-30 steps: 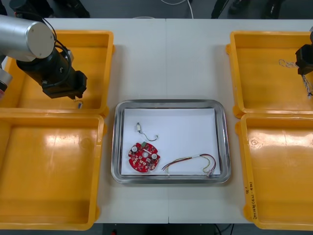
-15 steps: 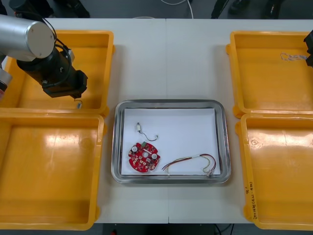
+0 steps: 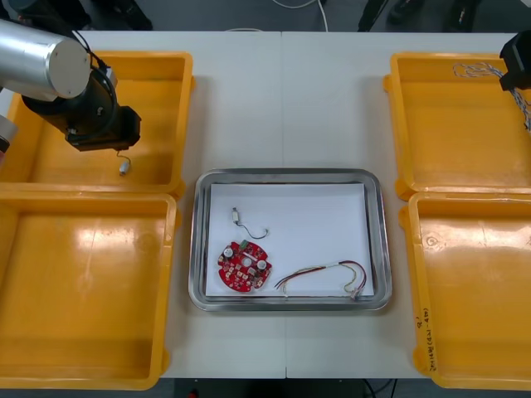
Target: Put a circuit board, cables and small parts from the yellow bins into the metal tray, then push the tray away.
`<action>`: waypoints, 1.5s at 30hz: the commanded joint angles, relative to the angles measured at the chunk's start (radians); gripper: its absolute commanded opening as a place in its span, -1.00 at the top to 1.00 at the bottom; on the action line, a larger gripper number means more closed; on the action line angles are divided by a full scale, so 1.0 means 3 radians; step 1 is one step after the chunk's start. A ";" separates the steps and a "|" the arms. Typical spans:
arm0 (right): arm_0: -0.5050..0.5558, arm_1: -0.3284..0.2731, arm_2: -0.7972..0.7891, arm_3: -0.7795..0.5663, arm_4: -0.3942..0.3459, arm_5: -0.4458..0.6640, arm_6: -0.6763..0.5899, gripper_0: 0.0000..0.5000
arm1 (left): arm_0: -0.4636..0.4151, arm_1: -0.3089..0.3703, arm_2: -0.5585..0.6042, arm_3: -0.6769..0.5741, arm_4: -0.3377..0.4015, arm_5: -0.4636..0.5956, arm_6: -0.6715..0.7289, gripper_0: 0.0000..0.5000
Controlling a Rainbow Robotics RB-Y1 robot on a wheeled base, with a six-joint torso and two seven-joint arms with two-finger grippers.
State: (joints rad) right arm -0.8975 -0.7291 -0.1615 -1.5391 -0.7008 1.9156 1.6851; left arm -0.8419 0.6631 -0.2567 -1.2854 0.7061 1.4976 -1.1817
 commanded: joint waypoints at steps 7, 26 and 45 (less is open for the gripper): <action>0.0277 -0.0080 0.0554 -0.1016 -0.0512 0.0014 -0.0212 1.00 | -0.0180 -0.0093 0.0268 0.0163 -0.0278 -0.0242 -0.0540 1.00; 0.0271 0.0155 0.1602 -0.1701 -0.0824 0.0014 -0.0187 1.00 | -0.0676 -0.0257 0.0273 0.1109 -0.0380 -0.0712 -0.0770 1.00; 0.0415 0.0728 0.2425 -0.1589 0.0050 -0.0101 0.0054 1.00 | -0.0686 -0.0257 0.0314 0.1109 -0.0365 -0.0676 -0.0883 -0.74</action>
State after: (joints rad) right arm -0.8057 -0.5355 0.5299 -2.0193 -0.7125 1.9153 1.6420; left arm -0.9902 0.5960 -0.1924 -0.9429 0.5993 1.2949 -1.3565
